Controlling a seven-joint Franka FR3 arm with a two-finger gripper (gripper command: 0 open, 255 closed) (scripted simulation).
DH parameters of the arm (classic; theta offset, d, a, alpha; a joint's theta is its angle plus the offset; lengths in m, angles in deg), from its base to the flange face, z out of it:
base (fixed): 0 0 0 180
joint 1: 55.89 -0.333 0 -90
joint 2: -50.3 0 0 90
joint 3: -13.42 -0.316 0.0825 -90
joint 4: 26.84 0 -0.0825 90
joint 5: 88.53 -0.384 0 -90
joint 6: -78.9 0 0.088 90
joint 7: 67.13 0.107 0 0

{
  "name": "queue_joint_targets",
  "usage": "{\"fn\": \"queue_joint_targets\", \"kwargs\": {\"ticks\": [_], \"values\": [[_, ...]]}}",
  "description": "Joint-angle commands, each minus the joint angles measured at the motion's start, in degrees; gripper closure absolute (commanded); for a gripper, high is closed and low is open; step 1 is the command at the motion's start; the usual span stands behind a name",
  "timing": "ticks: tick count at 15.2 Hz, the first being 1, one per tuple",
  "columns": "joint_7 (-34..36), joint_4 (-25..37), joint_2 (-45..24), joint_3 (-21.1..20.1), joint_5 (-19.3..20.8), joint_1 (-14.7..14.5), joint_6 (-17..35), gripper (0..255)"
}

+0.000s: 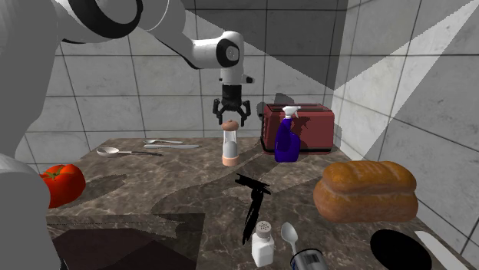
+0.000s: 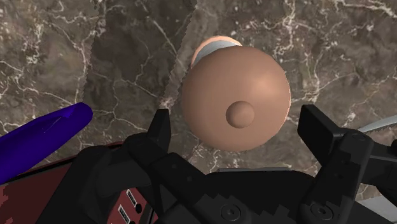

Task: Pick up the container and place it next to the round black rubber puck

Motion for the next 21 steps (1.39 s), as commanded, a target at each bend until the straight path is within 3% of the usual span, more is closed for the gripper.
{"fn": "queue_joint_targets", "kwargs": {"ticks": [1, 6, 7, 16, 21], "values": [[0.0, -0.1, 0.0, 0.0, 0.0, 0.0, 0.1, 0], [0.0, -0.1, 0.0, 0.0, 0.0, 0.0, 0.1, 0], [0.0, -0.1, 0.0, 0.0, 0.0, 0.0, 0.1, 255], [0.0, -0.1, 0.0, 0.0, 0.0, 0.0, 0.1, 255], [0.0, 2.5, 0.8, 0.1, 0.1, 0.0, -3.3, 255]]}}
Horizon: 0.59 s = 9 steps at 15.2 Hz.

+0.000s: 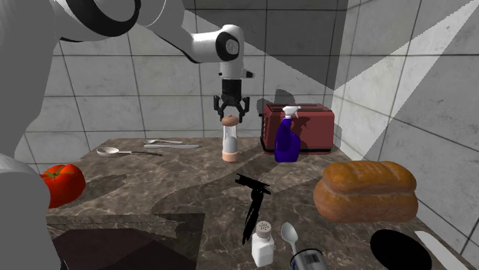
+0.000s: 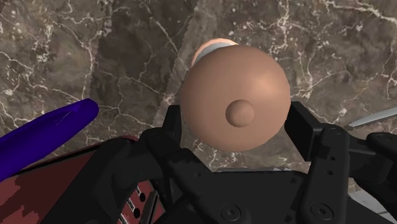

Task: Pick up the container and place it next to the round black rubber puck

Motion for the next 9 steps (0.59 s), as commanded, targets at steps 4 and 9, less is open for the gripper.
{"fn": "queue_joint_targets", "kwargs": {"ticks": [4, 9], "values": [[0.0, 3.1, 0.5, 0.0, 0.1, 0.1, -3.6, 255], [0.0, 6.6, 0.7, 0.1, 0.1, 0.1, -7.3, 255]]}}
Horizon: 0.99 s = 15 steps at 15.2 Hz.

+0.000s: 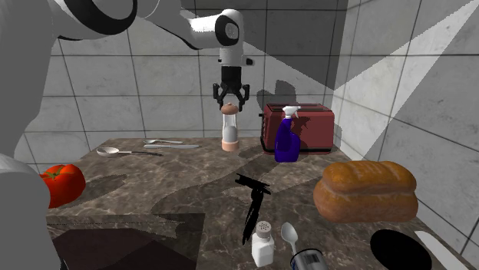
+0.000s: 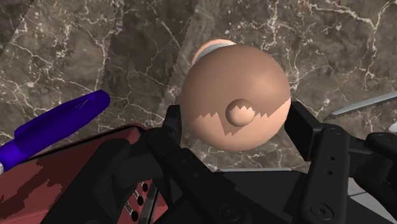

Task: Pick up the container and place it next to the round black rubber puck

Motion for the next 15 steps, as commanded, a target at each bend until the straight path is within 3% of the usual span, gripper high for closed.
{"fn": "queue_joint_targets", "kwargs": {"ticks": [1, 4, 15], "values": [[-0.1, 1.7, 0.0, 0.0, 0.0, 0.1, -1.7, 255], [-0.1, 4.1, -0.1, 0.1, 0.0, 0.2, -4.0, 255], [-11.0, -3.6, 10.3, 4.1, 1.1, 6.9, -6.5, 255]]}}
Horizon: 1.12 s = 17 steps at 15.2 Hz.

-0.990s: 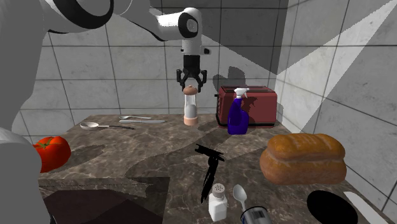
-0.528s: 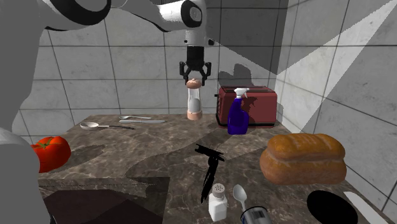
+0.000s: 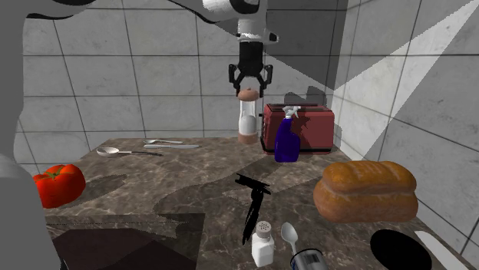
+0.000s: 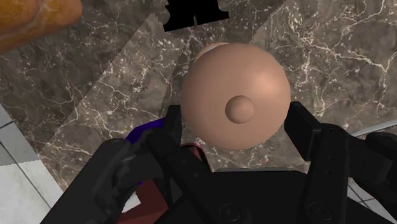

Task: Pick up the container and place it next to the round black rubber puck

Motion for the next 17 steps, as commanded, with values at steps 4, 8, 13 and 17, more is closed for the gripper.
{"fn": "queue_joint_targets", "kwargs": {"ticks": [4, 8, 13, 17], "values": [[-5.2, -0.4, 2.8, 2.1, 0.5, 3.0, -2.3, 255], [-9.8, 0.8, 4.0, 3.9, 0.7, 5.8, -4.4, 255], [-16.0, 4.2, 4.0, 6.4, 0.7, 9.5, -7.6, 255], [-21.2, 8.7, 2.7, 8.4, 0.2, 12.8, -10.6, 255]]}}
